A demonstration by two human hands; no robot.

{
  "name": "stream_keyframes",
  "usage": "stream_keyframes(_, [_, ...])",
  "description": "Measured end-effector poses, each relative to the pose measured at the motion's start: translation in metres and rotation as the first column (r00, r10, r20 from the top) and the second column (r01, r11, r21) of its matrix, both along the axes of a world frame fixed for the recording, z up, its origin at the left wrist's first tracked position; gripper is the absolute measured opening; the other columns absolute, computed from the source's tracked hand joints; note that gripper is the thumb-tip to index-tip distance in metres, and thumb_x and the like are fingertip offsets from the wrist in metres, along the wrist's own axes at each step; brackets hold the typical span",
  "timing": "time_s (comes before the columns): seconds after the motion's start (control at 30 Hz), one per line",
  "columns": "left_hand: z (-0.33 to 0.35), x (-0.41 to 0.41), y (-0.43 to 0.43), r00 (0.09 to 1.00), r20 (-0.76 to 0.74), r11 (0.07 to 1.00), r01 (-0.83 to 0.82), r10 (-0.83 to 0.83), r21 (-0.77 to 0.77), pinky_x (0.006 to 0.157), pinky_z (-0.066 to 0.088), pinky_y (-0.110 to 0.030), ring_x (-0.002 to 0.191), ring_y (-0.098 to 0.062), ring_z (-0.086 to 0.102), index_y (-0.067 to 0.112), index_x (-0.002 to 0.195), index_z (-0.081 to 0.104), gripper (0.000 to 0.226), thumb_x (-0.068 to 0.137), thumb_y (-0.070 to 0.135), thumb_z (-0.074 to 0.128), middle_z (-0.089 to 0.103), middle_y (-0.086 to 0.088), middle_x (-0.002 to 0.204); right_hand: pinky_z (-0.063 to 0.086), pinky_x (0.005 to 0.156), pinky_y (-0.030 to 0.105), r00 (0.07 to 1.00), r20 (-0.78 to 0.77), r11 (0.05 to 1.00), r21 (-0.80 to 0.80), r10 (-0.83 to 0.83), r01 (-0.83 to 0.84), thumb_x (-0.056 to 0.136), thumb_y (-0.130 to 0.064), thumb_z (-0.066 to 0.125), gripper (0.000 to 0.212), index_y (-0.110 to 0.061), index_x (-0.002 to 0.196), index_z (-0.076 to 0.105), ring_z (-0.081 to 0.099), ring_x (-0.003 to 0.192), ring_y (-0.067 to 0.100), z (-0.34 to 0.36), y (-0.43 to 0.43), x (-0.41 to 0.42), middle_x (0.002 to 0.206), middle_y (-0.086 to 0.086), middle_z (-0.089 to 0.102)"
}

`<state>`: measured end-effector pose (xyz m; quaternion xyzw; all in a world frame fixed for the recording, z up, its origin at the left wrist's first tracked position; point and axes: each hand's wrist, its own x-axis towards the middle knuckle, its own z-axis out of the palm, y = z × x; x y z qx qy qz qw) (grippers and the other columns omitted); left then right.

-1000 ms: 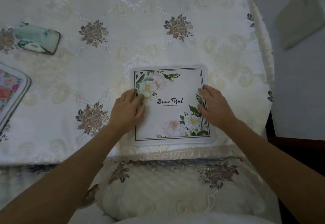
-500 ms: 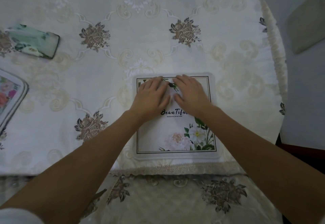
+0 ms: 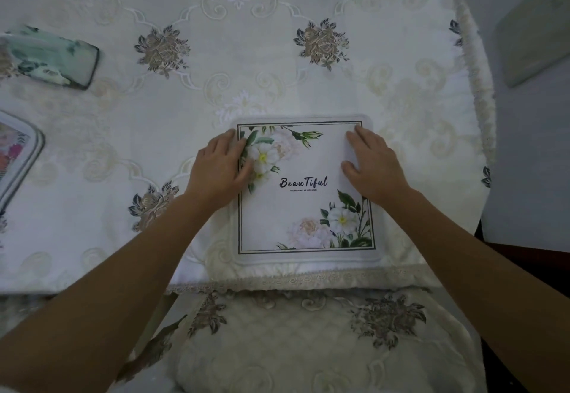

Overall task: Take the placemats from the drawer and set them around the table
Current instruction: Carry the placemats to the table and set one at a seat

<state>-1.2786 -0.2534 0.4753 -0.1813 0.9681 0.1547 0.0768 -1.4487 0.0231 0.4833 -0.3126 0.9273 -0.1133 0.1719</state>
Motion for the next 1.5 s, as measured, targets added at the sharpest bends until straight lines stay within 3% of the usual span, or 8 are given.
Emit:
stream_keyframes(0.2, [0.008, 0.037, 0.035, 0.999, -0.052, 1.0, -0.014, 0.015, 0.007, 0.098, 0.04, -0.045, 0.127, -0.032, 0.046, 0.013, 0.125, 0.062, 0.05, 0.097, 0.045, 0.035, 0.053, -0.014, 0.138, 0.029, 0.113, 0.046, 0.998, 0.053, 0.999, -0.038, -0.034, 0.036, 0.096, -0.029, 0.051, 0.057, -0.01, 0.148, 0.035, 0.025, 0.144, 0.028, 0.01, 0.026, 0.043, 0.158, 0.012, 0.027])
stream_keyframes(0.5, [0.013, 0.128, 0.1, 0.999, 0.006, 0.997, -0.044, 0.043, 0.07, 0.099, 0.044, -0.048, 0.13, -0.036, 0.045, 0.011, 0.132, 0.055, 0.056, 0.095, 0.047, 0.032, 0.046, -0.018, 0.146, 0.029, 0.117, 0.046, 0.988, 0.126, 0.993, -0.062, -0.091, 0.1, 0.095, -0.029, 0.056, 0.063, -0.013, 0.151, 0.032, 0.023, 0.145, 0.025, 0.004, 0.096, 0.142, 0.159, 0.006, 0.025])
stream_keyframes(0.8, [0.02, 0.131, 0.104, 0.994, 0.09, 0.994, -0.073, 0.066, 0.076, 0.107, 0.035, -0.047, 0.14, -0.03, 0.033, 0.02, 0.138, 0.048, 0.07, 0.088, 0.06, 0.018, 0.035, -0.011, 0.156, 0.026, 0.118, 0.043, 0.985, 0.136, 0.993, -0.037, -0.108, 0.114, 0.095, -0.03, 0.054, 0.063, -0.016, 0.151, 0.029, 0.021, 0.145, 0.023, 0.013, 0.096, 0.148, 0.16, 0.004, 0.022])
stream_keyframes(0.87, [0.025, 0.132, 0.102, 0.991, 0.135, 1.0, -0.02, 0.017, 0.015, 0.106, 0.036, -0.046, 0.137, -0.03, 0.037, 0.021, 0.136, 0.049, 0.073, 0.087, 0.061, 0.015, 0.039, -0.011, 0.153, 0.025, 0.118, 0.043, 0.983, 0.162, 0.996, -0.004, -0.088, 0.09, 0.097, -0.033, 0.052, 0.065, -0.016, 0.153, 0.024, 0.018, 0.146, 0.024, 0.017, 0.096, 0.146, 0.162, 0.003, 0.017])
stream_keyframes(0.97, [0.043, 0.139, 0.107, 0.989, 0.147, 0.996, -0.015, 0.028, -0.09, 0.095, 0.041, -0.042, 0.12, -0.027, 0.052, 0.021, 0.128, 0.055, 0.071, 0.086, 0.061, 0.013, 0.056, -0.005, 0.131, 0.025, 0.117, 0.041, 0.974, 0.216, 0.997, 0.069, -0.06, 0.046, 0.099, -0.038, 0.046, 0.065, -0.016, 0.154, 0.021, 0.017, 0.146, 0.026, 0.027, 0.096, 0.143, 0.163, 0.004, 0.014])
stream_keyframes(1.13, [0.074, 0.166, 0.142, 0.995, 0.036, 0.975, -0.087, 0.097, -0.206, 0.084, 0.045, -0.04, 0.098, -0.025, 0.06, 0.021, 0.116, 0.066, 0.062, 0.092, 0.056, 0.021, 0.069, -0.001, 0.109, 0.039, 0.102, 0.036, 0.987, 0.159, 0.998, -0.051, 0.027, -0.019, 0.1, -0.042, 0.045, 0.053, -0.017, 0.147, 0.038, 0.046, 0.127, 0.024, 0.049, 0.11, 0.152, 0.141, 0.006, 0.05])
stream_keyframes(1.33, [0.101, 0.216, 0.198, 0.969, -0.096, 0.934, -0.247, 0.229, -0.258, 0.089, 0.047, -0.043, 0.102, -0.026, 0.063, 0.017, 0.117, 0.068, 0.048, 0.095, 0.048, 0.038, 0.069, -0.002, 0.115, 0.044, 0.096, 0.032, 0.965, -0.033, 0.907, -0.335, 0.26, -0.256, 0.096, -0.031, 0.055, 0.041, -0.017, 0.135, 0.055, 0.054, 0.119, 0.021, 0.067, 0.113, 0.188, 0.128, 0.0, 0.061])
stream_keyframes(1.5, [0.128, 0.278, 0.223, 0.917, -0.124, 0.853, -0.398, 0.379, -0.337, 0.089, 0.043, -0.04, 0.106, -0.026, 0.061, 0.017, 0.119, 0.067, 0.049, 0.096, 0.05, 0.037, 0.067, -0.003, 0.118, 0.042, 0.102, 0.035, 0.86, -0.182, 0.776, -0.373, 0.476, -0.508, 0.094, -0.03, 0.057, 0.04, -0.014, 0.13, 0.058, 0.054, 0.116, 0.022, 0.089, 0.079, 0.238, 0.127, 0.002, 0.062])
